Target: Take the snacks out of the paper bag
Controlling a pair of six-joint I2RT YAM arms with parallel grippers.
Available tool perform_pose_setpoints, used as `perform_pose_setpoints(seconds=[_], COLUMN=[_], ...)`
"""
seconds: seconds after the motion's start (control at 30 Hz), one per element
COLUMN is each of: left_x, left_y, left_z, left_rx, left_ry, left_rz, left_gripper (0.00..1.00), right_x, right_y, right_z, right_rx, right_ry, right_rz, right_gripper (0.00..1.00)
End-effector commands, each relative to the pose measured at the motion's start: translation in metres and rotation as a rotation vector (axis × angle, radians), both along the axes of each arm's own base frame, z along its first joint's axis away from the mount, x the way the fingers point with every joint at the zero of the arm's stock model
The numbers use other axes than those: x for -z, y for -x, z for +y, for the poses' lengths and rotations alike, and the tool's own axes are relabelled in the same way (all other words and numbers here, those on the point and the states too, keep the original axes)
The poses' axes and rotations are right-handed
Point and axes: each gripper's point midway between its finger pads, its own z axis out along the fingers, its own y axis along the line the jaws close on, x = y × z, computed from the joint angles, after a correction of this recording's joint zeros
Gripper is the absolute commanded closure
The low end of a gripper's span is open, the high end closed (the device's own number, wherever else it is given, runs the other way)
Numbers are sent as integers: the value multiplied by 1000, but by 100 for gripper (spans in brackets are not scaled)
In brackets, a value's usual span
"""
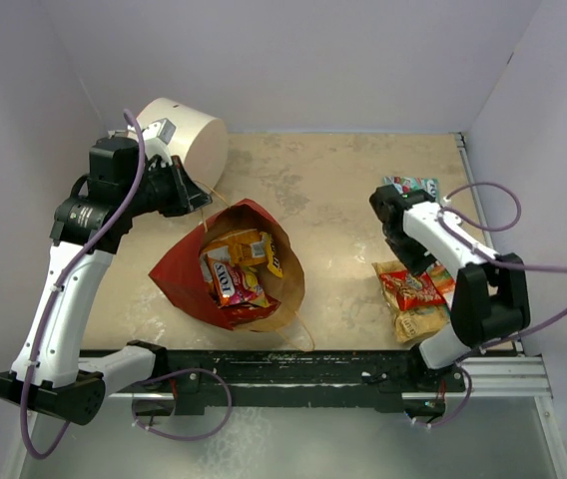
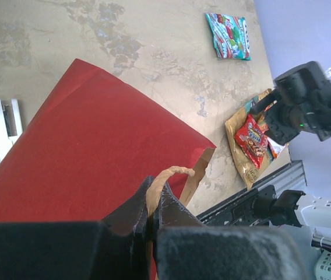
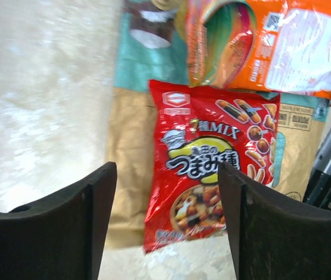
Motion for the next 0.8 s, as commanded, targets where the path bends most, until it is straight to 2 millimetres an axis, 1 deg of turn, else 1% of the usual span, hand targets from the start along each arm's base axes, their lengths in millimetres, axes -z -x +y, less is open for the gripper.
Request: perform_pose_setpoints(seconds=[0.0, 0.03, 0.1, 0.17, 0.2, 0.23, 0.27, 0.3, 0.37, 0.43, 0.5, 0.63, 0.77], left_x=[-22, -21, -21, -21, -21, -22, -21, -22, -22, -21, -22, -24, -25], left_y=[-3, -3, -3, -3, -3, -4, -4, -4, -4, -5, -5, -5, -3], left_z=[1, 2, 3, 3, 3, 3, 4, 4, 5, 5, 5, 6, 6], left_rx=[-5, -8, -11, -15, -17, -19, -22, -25, -30, -37, -41, -52, -64], left_ry=[17, 15, 12, 12, 11, 12, 11, 10, 11, 13, 19, 25, 34], left_rz=[-76, -76, -74, -75, -75, -77, -76, -77, -74, -68, -67, -68, -58], left_gripper=[100, 100, 100, 100, 100, 100, 100, 100, 100, 100, 100, 100, 100], right_x=[-51, -57, -69, -79, -93, -104, -108, -124, -155, -182, -197, -211, -215], right_y=[-16, -18, -30, -43, -53, -60, -62, -68, -69, -60, -47, -20, 11], right_z=[0, 0, 4, 11, 17, 25, 34, 47, 76, 108, 138, 188, 242], right_rx=[-91, -129, -258, -420, -530, -631, -738, -868, -1116, -1349, -1541, -1809, -2034], right_ry=[-17, -24, -33, -37, -30, -36, -42, -33, -35, -53, -93, -163, -83], right_rz=[-129, -151, -212, -282, -356, -417, -459, -540, -688, -819, -909, -1009, -1078], right_gripper=[26, 25, 22, 17, 15, 15, 14, 13, 14, 15, 16, 18, 17])
